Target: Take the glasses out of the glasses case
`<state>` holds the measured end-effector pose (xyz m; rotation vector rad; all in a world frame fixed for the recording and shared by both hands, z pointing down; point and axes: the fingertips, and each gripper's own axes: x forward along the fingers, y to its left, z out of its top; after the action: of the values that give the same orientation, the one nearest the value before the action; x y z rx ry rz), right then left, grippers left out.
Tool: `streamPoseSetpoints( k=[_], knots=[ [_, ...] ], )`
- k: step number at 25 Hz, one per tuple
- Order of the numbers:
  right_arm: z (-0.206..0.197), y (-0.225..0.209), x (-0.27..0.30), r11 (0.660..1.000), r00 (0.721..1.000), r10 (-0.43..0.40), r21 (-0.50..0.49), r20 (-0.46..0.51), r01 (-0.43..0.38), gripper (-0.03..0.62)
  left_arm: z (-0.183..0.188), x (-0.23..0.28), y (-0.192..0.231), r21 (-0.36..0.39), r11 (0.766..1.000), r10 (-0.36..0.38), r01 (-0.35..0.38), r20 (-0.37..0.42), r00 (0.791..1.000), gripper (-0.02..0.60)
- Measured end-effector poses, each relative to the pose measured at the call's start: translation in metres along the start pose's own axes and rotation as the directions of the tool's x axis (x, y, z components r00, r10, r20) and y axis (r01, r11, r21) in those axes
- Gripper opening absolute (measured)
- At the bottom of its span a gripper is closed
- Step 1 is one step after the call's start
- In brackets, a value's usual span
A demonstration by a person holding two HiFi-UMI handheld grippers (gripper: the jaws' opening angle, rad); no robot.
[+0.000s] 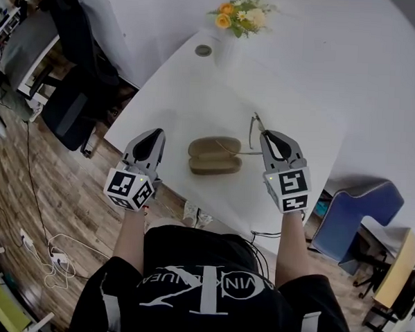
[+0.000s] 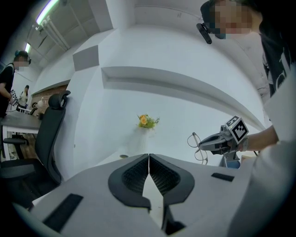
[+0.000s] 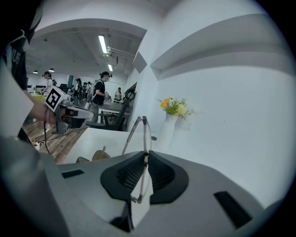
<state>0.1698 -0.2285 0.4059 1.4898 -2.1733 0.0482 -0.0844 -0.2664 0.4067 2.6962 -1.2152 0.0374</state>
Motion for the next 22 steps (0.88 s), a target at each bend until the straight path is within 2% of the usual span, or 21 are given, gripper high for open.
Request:
streamPoseSetpoints(
  k=[8, 22],
  knots=[
    [-0.001, -0.016, -0.015, 0.996, 0.997, -0.061, 0.074, 0.041, 0.057, 0.038, 0.01, -0.002, 0.004, 0.022, 1.0, 0.021, -0.021, 0.009, 1.0, 0.017],
    [-0.012, -0.032, -0.029, 0.981, 0.99, -0.114, 0.17, 0.079, 0.099, 0.038, 0.028, -0.017, 0.024, 0.041, 0.996, 0.083, -0.085, 0.049, 0.995, 0.017]
  ],
)
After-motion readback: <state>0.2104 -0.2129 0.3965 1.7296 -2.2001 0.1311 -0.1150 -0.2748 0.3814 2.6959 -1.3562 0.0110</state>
